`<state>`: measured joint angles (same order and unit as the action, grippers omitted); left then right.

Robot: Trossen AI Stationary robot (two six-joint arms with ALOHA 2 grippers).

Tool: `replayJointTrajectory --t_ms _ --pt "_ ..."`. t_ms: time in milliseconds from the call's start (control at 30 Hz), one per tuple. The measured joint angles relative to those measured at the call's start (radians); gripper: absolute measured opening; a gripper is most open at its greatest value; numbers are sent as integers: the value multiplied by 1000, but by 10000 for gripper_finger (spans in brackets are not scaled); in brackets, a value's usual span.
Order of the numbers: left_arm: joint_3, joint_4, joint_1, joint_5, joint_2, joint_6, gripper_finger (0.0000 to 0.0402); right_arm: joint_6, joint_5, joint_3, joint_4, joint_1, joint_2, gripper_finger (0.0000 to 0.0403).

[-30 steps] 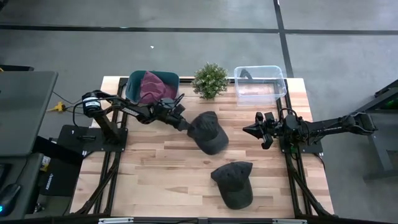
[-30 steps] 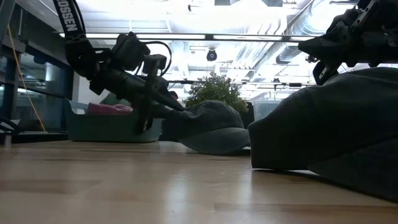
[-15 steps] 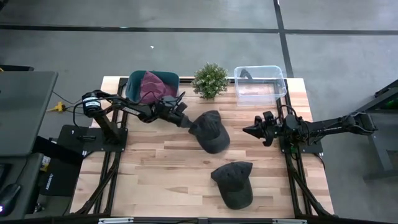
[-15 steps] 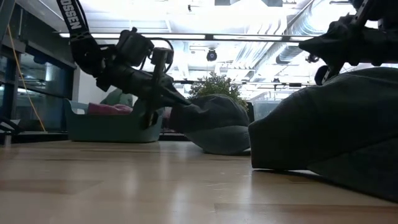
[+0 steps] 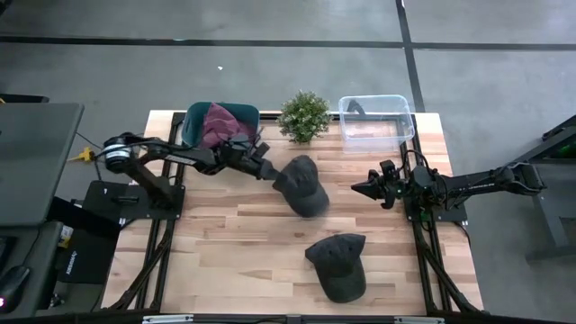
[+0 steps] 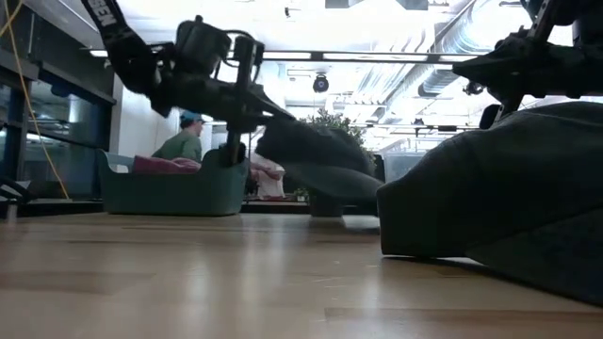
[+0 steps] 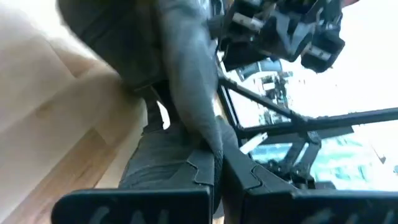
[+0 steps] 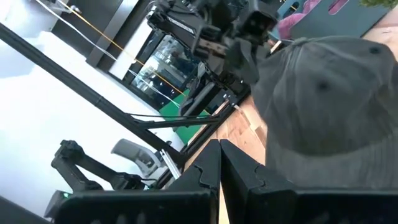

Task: Pick & Place hat
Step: Put the top black cap into the transparent bin

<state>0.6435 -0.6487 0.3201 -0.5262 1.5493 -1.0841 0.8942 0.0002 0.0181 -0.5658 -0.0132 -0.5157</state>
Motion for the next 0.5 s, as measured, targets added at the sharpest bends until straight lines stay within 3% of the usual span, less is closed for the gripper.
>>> replayJointTrajectory --t_ms 300,500 --pt "0 101 -18 91 -172 4 0 129 130 0 8 0 -1 8" --pt "0 99 -66 163 -249 1 0 240 162 0 9 0 -1 64"
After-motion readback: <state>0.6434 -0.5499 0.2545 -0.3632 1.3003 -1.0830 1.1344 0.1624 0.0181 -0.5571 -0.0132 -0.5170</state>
